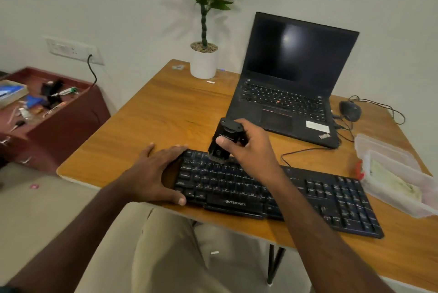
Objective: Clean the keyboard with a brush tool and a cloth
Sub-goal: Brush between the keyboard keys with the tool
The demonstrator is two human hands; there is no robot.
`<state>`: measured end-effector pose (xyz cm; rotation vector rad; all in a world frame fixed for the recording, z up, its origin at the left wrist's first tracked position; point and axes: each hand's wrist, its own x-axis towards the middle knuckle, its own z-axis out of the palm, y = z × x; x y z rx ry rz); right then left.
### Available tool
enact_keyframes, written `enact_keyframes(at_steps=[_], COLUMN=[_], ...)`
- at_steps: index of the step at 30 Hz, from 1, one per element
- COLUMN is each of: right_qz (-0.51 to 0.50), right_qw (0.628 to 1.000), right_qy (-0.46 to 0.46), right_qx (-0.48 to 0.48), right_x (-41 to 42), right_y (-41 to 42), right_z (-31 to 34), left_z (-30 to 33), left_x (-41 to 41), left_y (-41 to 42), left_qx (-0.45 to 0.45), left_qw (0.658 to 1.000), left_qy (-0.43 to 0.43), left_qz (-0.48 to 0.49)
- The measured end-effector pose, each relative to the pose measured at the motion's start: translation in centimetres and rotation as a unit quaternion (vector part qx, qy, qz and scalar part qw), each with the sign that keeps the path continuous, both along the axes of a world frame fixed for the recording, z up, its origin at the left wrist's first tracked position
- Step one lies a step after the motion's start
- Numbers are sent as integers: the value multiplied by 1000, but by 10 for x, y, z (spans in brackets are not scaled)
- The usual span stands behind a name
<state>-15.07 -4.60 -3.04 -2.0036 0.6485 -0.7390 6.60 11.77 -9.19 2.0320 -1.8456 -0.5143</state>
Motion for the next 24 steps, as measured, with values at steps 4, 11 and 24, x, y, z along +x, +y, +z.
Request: enact_keyframes(at_steps=[4,11,24], right_qz=[43,78,46], right_qw=[997,995,999], right_qy=[4,20,-15], right_qx=[-59,-63,-19], right_x=[32,55,47], right_y=[19,22,9], right_z=[-6,-15,-16], left_z=[-4,-4,2], left_x=[1,-1,-4], left_y=[-3,-5,-5], left_qx=[-14,-1,14], left_qw=[1000,1000,1000], left_qy=[-12,-16,-19], left_qz=[8,18,16])
